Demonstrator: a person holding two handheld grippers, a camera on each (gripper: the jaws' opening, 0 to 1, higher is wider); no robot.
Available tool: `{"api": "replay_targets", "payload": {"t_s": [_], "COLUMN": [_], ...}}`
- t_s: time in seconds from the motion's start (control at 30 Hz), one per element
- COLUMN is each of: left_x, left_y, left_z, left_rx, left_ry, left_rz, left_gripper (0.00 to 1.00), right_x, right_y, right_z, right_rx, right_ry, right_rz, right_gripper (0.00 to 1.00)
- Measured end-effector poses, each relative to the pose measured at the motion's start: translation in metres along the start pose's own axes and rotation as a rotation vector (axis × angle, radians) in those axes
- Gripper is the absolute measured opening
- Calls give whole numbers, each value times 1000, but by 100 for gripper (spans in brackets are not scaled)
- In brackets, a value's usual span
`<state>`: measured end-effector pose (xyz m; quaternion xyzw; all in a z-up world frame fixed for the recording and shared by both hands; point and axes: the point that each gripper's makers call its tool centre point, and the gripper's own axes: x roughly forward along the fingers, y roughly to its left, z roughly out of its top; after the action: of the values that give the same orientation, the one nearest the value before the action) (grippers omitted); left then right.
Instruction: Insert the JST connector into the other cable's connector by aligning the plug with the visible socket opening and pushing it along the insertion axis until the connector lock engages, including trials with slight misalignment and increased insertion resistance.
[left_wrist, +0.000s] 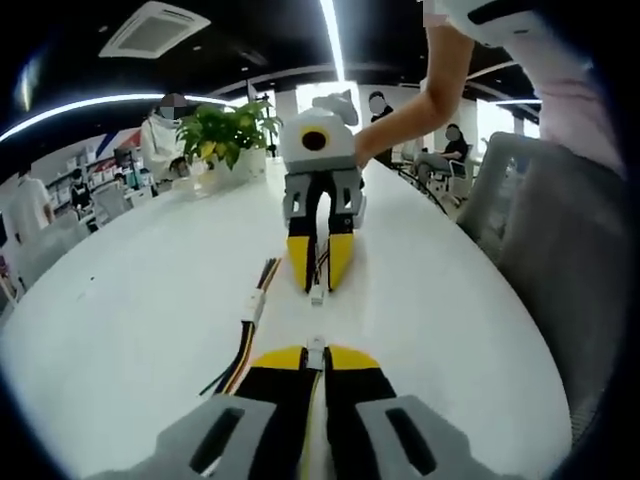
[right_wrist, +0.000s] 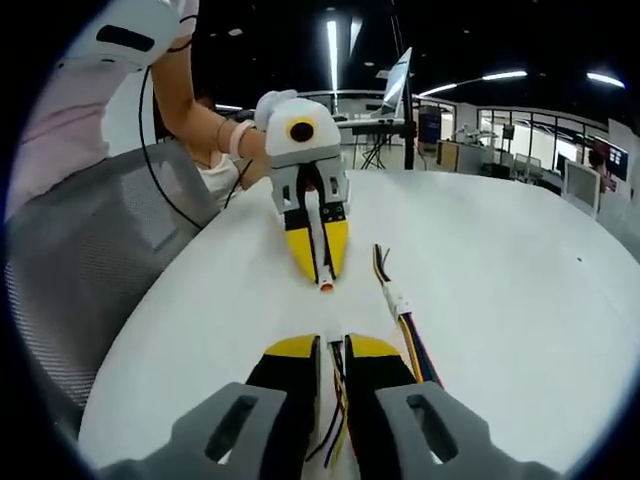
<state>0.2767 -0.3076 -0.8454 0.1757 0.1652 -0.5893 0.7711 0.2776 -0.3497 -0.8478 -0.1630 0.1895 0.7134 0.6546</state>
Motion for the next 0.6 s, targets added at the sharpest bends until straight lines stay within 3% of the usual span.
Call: {"api": "replay_targets", "payload": {"t_s": [0.37,0.6], "left_x": [4,2], "left_y": [3,6], "left_z": [3,2], "left_rx": [-125,-174], "left_ry": [-26,17], "left_rz": [-14,-30], "left_gripper": [0,0], "right_x": [0,0], "right_y": [-4,-4], "right_z": [1,7], "right_rx": [30,4], "right_ry": [-10,10], "right_rz": [2,16], "right_gripper": [4,4]}}
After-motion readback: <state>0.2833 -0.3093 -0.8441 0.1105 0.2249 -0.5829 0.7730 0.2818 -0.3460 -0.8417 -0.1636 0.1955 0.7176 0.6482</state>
